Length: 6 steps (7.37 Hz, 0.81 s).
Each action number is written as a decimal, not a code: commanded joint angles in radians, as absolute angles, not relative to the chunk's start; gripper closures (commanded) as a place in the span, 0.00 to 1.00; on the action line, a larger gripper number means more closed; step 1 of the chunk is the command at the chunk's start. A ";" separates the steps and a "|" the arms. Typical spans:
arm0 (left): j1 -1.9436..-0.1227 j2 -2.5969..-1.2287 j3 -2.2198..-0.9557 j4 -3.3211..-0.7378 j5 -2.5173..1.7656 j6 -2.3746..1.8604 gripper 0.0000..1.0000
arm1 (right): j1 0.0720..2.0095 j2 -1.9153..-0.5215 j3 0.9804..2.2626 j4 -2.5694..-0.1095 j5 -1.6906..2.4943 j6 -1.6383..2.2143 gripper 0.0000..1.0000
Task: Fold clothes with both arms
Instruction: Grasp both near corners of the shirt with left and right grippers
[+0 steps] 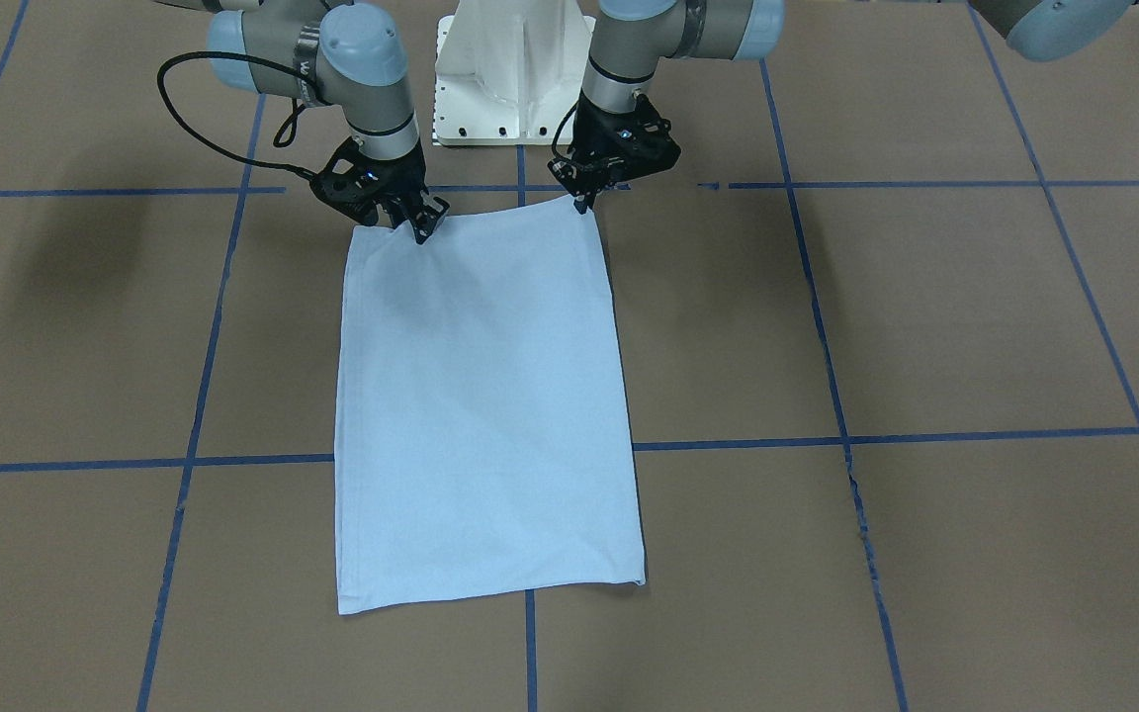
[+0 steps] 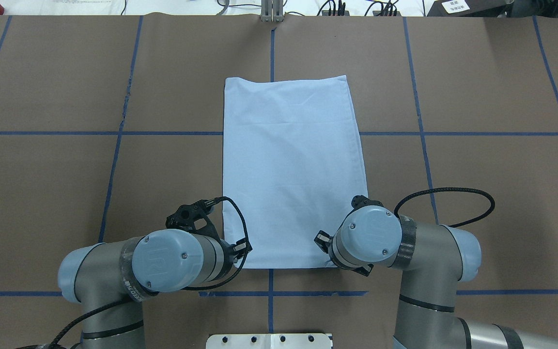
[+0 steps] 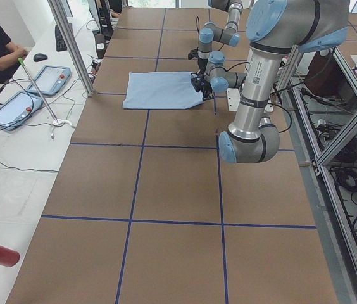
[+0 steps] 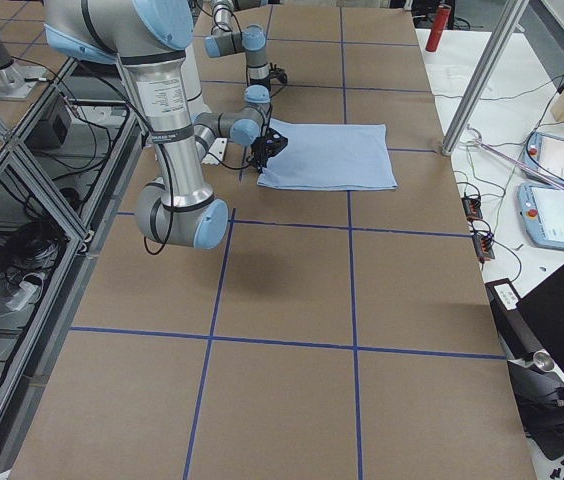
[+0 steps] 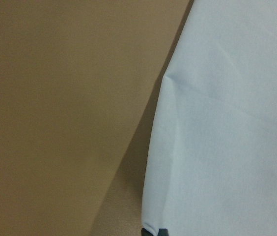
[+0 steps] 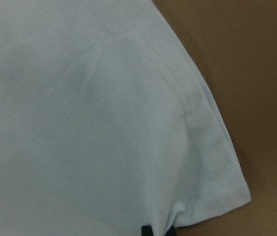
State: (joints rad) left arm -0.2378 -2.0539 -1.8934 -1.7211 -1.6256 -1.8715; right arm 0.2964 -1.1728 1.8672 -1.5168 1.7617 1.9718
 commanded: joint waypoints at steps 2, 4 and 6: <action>-0.238 -2.063 -1.896 -1.720 -1.628 -1.871 1.00 | 0.317 -1.137 1.873 -1.516 1.761 1.986 1.00; -0.236 -2.046 -1.926 -1.713 -1.628 -1.871 1.00 | 0.324 -1.141 1.911 -1.514 1.778 2.000 1.00; -0.177 -2.028 -2.000 -1.700 -1.618 -1.875 1.00 | 0.305 -1.166 2.021 -1.513 1.796 1.999 1.00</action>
State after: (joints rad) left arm -0.2173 -2.0440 -1.9500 -1.7095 -1.6229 -1.8728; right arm 0.3188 -1.1510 1.9546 -1.5136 1.7837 1.9985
